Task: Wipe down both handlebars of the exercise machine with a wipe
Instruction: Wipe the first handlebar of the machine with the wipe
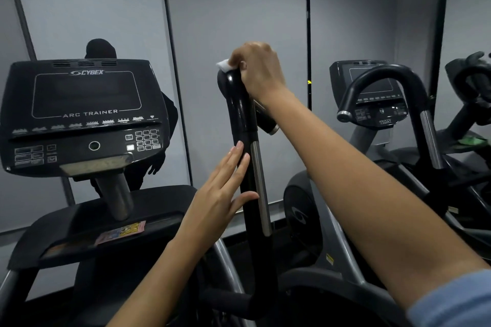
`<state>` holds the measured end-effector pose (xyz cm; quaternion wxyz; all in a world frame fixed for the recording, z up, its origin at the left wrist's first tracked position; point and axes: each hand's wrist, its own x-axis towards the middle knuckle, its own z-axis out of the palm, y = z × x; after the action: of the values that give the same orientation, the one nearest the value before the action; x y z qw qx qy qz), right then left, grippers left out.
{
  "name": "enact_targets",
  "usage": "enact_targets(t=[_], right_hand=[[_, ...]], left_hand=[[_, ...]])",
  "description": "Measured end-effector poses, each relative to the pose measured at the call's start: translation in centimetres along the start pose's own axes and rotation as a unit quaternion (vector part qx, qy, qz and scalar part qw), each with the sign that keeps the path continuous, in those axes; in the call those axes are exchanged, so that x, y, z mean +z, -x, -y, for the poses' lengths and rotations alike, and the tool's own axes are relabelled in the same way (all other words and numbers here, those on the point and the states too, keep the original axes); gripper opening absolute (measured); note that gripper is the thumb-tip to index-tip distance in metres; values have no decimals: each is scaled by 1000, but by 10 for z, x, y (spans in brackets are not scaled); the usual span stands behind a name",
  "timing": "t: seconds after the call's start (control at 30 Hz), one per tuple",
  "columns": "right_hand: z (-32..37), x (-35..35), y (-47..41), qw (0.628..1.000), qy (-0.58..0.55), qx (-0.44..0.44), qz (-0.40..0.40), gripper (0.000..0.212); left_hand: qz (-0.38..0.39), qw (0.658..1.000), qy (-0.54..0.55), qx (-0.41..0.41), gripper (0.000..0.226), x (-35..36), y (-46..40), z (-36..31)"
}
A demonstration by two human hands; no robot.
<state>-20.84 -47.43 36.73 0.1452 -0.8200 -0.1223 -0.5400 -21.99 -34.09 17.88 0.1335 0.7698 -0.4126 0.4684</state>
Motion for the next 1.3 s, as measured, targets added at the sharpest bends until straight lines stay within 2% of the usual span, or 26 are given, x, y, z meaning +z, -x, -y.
enact_targets(t=[0.17, 0.3, 0.33, 0.4, 0.5, 0.57, 0.67, 0.77, 0.87, 0.97, 1.1, 1.2, 1.3], right_hand=[[-5, 1, -3, 999, -20, 25, -17, 37], [-4, -11, 34, 998, -19, -60, -17, 27], [-1, -14, 42, 996, -16, -82, -12, 32], [7, -16, 47, 992, 40, -116, 6, 43], [16, -17, 26, 968, 188, -153, 59, 22], [23, -16, 5, 965, 198, -141, 94, 20], [18, -13, -20, 986, 117, -66, 102, 22], [0, -3, -28, 998, 17, 23, 61, 26], [-13, 4, -22, 992, -73, 96, 19, 28], [-16, -3, -1, 987, -125, 98, -3, 30], [-15, -7, 12, 988, -138, 62, -16, 31], [-17, -2, -6, 989, -133, 69, -10, 34], [-23, 11, -24, 987, -131, 93, 5, 23]], left_hand=[[-10, 1000, 6, 2, 64, 3, 1, 2], [-15, 1000, 7, 3, 65, 3, 0, 3], [-17, 1000, 5, 3, 65, 3, 0, 3], [-21, 1000, -1, 8, 65, 3, -1, 4], [-29, 999, -7, 19, 64, 3, -1, 6], [-32, 999, -10, 24, 64, 3, -1, 7], [-28, 999, -13, 23, 64, 3, 0, 8], [-32, 999, -14, 28, 63, 5, 0, 9], [-40, 999, -6, 34, 63, 6, 0, 9], [-51, 998, 7, 34, 63, 8, 1, 9], [-63, 997, 18, 37, 62, 10, 1, 9], [-64, 997, 18, 37, 62, 11, 0, 10], [-61, 997, 20, 37, 62, 11, 1, 11]])
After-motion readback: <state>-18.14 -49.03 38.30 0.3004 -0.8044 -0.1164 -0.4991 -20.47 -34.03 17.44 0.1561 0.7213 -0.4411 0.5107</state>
